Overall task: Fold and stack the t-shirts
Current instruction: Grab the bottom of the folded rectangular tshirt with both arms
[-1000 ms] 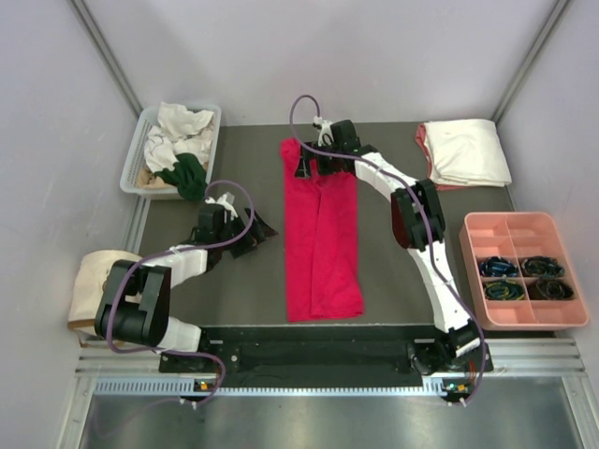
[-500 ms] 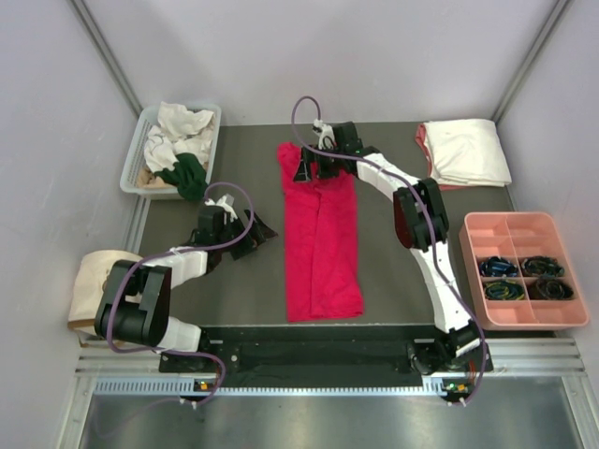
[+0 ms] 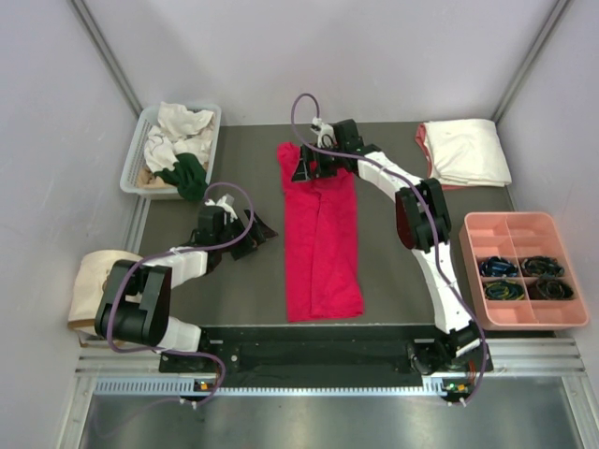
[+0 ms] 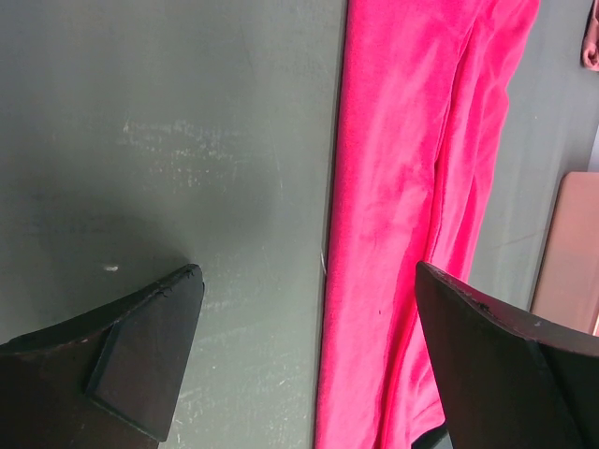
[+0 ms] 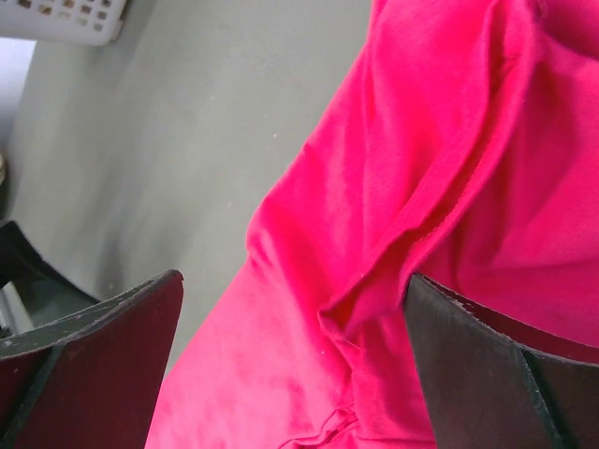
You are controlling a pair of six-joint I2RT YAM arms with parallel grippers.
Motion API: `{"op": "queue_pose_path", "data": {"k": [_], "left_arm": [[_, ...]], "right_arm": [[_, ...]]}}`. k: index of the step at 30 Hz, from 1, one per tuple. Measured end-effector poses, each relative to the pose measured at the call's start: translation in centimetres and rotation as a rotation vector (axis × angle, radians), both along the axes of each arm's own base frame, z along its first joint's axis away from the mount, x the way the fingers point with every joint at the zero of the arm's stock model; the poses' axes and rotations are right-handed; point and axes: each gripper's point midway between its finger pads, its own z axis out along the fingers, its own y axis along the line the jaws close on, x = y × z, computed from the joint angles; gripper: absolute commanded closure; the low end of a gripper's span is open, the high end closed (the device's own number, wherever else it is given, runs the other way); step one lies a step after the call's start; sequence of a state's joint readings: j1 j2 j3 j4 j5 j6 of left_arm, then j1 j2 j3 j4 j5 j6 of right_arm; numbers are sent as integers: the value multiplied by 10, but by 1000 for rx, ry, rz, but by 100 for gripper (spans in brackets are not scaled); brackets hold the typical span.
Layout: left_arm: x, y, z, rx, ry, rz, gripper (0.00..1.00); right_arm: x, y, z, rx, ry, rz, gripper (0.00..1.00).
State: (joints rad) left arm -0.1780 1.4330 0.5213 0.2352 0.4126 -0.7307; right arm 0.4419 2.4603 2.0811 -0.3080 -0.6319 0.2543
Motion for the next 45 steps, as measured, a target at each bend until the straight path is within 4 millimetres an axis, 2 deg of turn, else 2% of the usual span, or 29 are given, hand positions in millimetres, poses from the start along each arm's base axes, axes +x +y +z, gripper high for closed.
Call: {"op": "queue_pose_path", "data": {"k": [7,17,23,27,31,34,38,45], "left_arm": [[0,-1,0,-4,-2,-5,1],[0,-1,0,-5,-1,-6,1],[0,-1,0,-6,0,-7,1],[0,-1,0,-6,0,-7,1],[1,-2,0,-10,-5,-10,1],[1,-3,0,-12,-8,-13,1],[2,-3,0,-13,-11,-13,1],[2,-3,0,-13,-13,-13,1]], "right_arm": [[-12,5,5,22,38,47,1],[-22,31,41,89,-7,135,1],[-35,43,39,86,-8,181,1],[-29,37,30,42,-34,151,1],[-23,20,8,-55,-44,68,1],[-12,7,0,-110,-67,1,1],[4,-4,7,-135,-116,-66,1],[18,-10,26,-126,-180,-117,1]]}}
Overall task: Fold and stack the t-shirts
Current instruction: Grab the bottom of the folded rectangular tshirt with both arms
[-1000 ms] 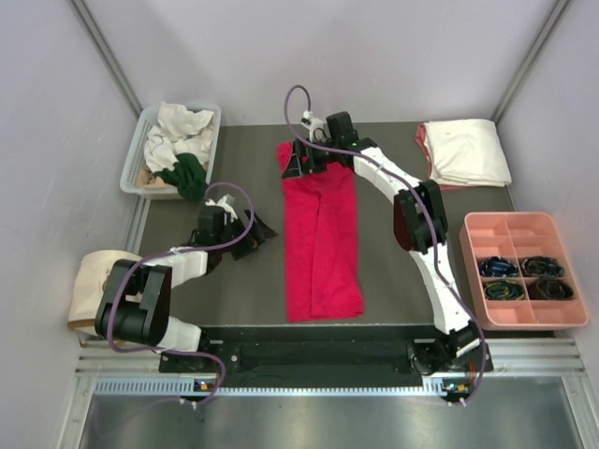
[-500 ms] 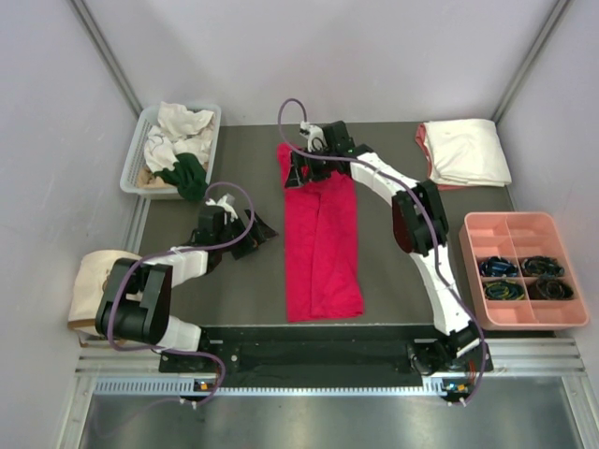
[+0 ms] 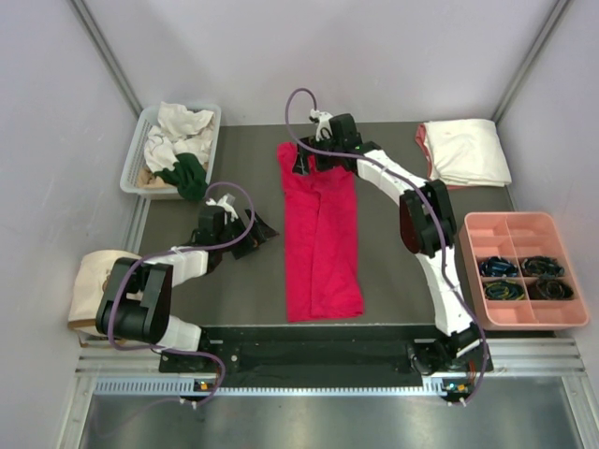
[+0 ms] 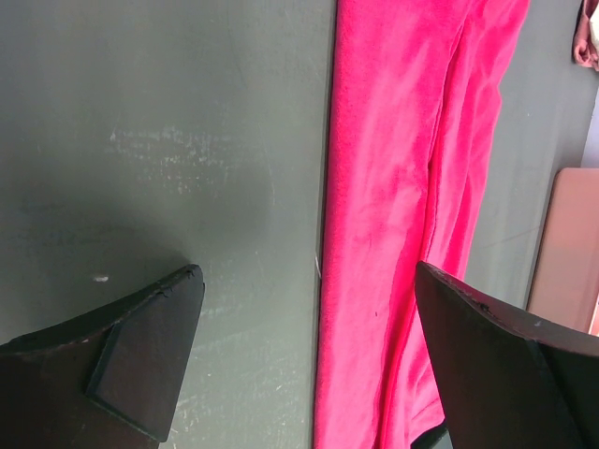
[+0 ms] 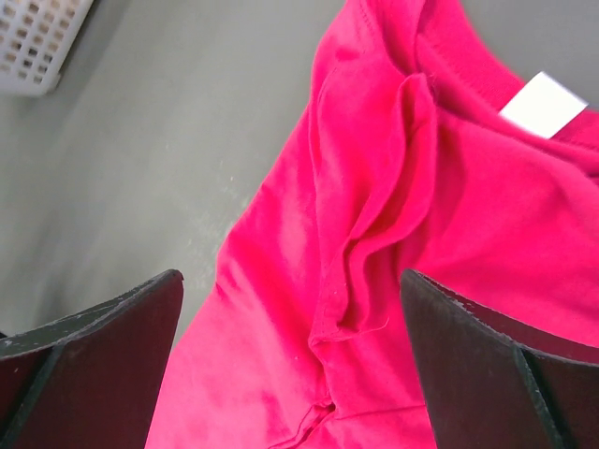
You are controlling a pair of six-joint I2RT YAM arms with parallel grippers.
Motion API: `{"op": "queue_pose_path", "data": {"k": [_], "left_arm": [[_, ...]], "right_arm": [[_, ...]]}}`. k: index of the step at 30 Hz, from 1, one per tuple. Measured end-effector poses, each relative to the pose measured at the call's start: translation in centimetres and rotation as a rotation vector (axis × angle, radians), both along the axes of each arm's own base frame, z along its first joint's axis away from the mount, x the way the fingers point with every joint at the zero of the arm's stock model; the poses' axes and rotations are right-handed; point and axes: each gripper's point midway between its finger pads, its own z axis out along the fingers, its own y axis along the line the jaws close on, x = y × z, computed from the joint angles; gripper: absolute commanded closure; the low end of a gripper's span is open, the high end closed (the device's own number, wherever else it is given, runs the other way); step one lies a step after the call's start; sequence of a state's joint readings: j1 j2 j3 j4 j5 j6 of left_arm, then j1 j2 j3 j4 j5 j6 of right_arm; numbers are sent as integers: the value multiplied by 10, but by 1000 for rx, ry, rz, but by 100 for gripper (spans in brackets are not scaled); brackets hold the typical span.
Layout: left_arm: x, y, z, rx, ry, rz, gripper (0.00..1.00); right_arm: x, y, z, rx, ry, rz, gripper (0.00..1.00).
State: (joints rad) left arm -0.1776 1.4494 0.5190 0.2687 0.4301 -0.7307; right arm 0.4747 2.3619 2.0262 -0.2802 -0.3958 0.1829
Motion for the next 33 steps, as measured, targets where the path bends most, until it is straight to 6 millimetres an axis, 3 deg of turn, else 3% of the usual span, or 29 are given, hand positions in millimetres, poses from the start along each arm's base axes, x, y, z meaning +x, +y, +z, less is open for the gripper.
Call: {"op": "queue_pose_path", "data": {"k": [7,12,17,22,33], "left_arm": [[1,0,0,-1,-3,-1,1],[1,0,0,-1,-4,0,1],[1,0,0,-1,-4,-1,1],[1,0,0,-1,-4,0,1],[1,0,0,-1,-5,-1,1]], "right_arm": [[8,-4,5,-17,-20,-37,1],[30,3,16,-1,-67,-54,1],[39,3,-5,-4,-44,-66,1],[35,-2,-34,-19,34,-79,1],[26,7,-32,38,79,-36,1]]}}
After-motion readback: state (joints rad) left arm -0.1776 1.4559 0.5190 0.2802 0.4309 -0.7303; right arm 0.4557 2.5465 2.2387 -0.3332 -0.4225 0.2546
